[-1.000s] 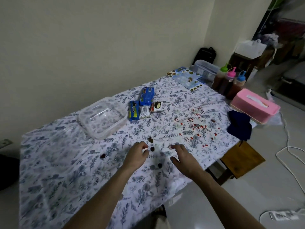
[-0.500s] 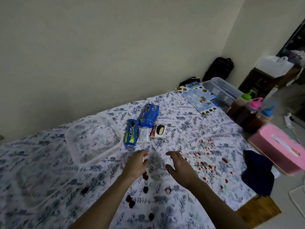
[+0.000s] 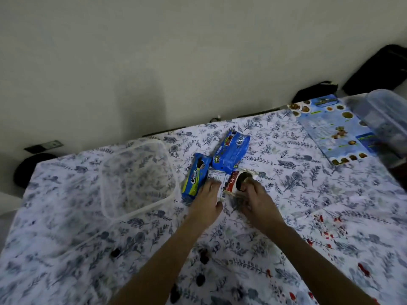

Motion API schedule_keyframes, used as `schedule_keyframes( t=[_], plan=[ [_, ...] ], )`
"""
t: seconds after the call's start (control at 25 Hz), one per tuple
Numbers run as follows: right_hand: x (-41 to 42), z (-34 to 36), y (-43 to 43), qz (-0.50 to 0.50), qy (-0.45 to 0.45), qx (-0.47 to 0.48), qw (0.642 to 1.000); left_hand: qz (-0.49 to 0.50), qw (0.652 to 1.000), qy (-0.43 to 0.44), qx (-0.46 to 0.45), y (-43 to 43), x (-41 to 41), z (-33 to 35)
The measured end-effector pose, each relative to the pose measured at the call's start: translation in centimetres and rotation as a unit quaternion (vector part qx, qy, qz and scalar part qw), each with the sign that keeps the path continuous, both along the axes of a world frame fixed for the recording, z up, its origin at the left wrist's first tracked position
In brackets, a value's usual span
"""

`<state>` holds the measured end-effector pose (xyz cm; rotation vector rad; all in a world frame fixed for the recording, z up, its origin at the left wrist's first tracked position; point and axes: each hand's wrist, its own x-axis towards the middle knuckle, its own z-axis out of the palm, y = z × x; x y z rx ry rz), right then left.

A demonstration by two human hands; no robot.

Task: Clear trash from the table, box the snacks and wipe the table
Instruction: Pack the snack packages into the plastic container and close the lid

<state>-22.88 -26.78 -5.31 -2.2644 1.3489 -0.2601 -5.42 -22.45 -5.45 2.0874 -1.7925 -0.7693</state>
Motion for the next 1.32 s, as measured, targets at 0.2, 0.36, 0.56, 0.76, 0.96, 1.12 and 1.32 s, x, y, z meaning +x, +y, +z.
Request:
schedule_keyframes(
  t=[0.2,0.36,0.56,0.76,0.96,1.12,1.32],
  plan=[
    [1.3,-2.5,-3.4,0.062,0.045,-0.032,0.997,-0.037,0.996,-0.086,-0.003,-2.7,-0.5,-2.3],
    [1.3,-3.8,-2.4,0.043,0.050,-0.023,0.998,-0.007,0.992,-0.125,0.023,-2.6,-1.4,-3.3],
    [-0.2,-3.2,0.3,0.004,-0.090,0.003,0.996,0.024,0.997,0.034,-0.067,-1.1,-1.3,-2.4],
    [2.9,1.0,1.6,-0.091,-0.310,0.073,0.944,0.207,0.873,0.438,-0.052,0.9,-0.2,2.9],
    [10.6,6.1,1.0,-0.048,-0.377,0.097,0.920,0.286,0.782,0.542,-0.118,3.8,6.5,8.5],
    [18.5,6.4,2.5,0.042,-0.344,0.085,0.934,0.382,0.783,0.466,-0.153,6.1,13.4,8.4],
    [25.5,3.0,4.2,0.081,-0.230,0.082,0.966,0.357,0.901,0.198,-0.144,6.1,19.1,5.2]
  ],
)
